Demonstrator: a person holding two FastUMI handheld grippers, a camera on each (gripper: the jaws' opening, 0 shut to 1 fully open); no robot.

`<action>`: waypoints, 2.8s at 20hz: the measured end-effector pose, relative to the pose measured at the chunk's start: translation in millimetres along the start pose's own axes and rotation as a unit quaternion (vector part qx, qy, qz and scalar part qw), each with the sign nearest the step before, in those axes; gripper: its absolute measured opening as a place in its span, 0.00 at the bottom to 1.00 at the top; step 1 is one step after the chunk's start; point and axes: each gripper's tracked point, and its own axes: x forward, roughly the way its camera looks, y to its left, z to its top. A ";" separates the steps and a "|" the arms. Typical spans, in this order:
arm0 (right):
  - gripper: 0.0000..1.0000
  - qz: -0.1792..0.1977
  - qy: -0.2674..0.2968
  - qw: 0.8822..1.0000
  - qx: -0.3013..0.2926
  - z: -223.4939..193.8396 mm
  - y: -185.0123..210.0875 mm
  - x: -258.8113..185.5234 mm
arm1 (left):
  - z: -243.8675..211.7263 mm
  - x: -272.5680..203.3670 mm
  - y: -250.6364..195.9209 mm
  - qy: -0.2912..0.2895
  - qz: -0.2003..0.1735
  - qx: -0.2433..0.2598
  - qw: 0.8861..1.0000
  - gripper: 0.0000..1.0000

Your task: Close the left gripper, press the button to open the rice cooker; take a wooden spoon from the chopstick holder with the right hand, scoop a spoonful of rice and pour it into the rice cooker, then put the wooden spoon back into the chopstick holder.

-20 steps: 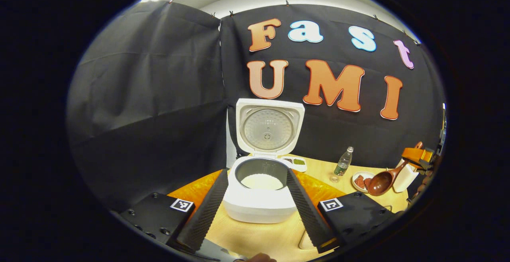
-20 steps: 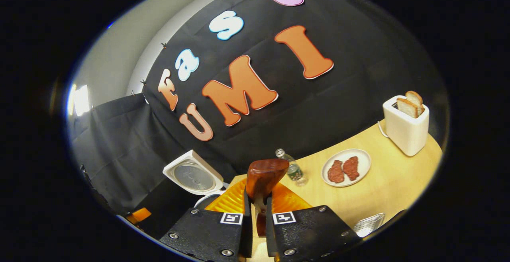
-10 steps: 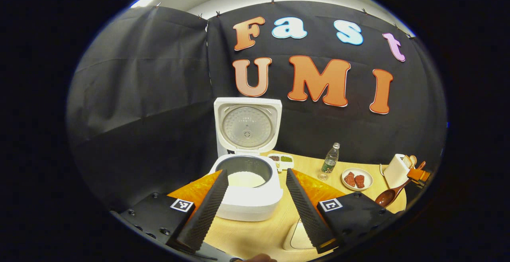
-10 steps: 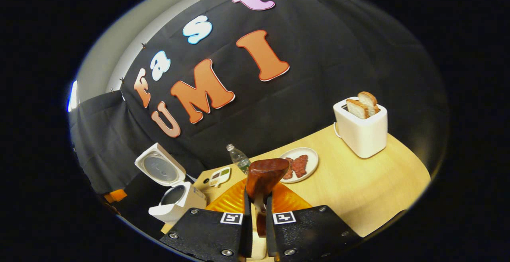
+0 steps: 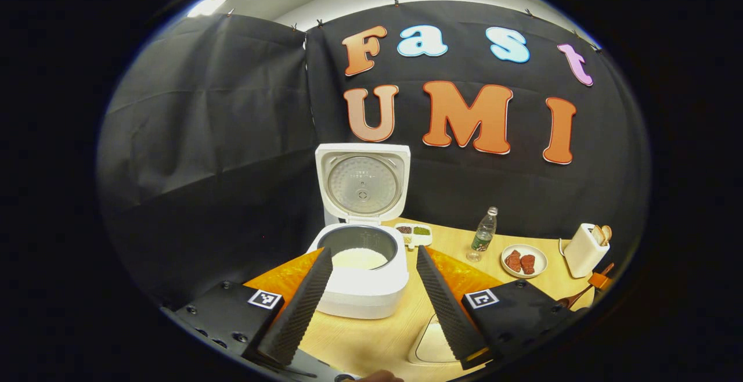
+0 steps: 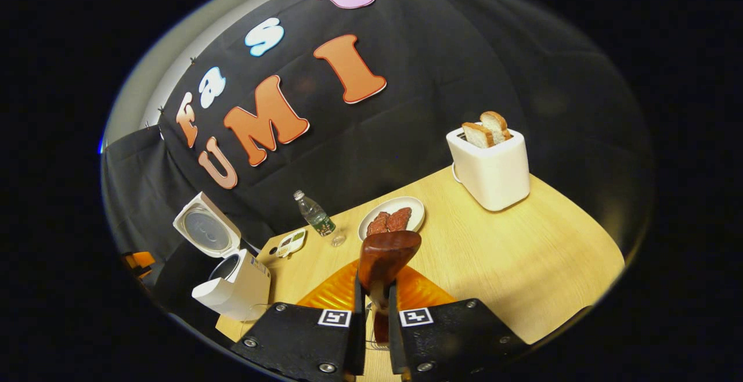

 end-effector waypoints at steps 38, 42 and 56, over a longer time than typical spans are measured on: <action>0.85 -0.192 -0.157 0.962 -0.115 130.0 46.5 -164.9 | 177.2 345.9 30.8 0.118 -0.059 -0.038 0.990 0.99; 0.85 -0.190 -0.159 0.962 -0.113 132.5 41.7 -171.2 | 157.1 348.3 32.5 0.206 -0.029 -0.006 0.978 1.00; 0.85 -0.133 -0.125 0.978 -0.102 119.6 45.5 -141.9 | 59.8 270.4 21.6 0.396 -0.046 0.055 0.916 1.00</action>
